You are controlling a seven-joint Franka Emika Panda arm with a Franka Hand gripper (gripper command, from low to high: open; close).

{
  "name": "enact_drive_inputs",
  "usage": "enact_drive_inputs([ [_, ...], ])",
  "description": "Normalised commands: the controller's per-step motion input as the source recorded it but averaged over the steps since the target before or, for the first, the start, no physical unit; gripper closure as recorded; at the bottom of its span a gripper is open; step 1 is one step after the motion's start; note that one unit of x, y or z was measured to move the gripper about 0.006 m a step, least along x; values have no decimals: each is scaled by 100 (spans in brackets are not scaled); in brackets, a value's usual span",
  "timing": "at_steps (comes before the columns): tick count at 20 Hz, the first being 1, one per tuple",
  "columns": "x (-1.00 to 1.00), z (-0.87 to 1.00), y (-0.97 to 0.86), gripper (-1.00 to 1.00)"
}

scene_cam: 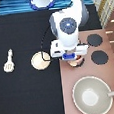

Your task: Take the lid off the pot, put the pot on the plate, and use the tool to push the pot to the front of the table.

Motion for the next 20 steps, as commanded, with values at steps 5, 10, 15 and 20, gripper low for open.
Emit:
enact_drive_inputs([
  [5, 10, 92, -2, 100],
  [10, -20, 100, -28, 100],
  [15, -45, 81, -61, 100],
  [20, -43, 52, -63, 100],
])
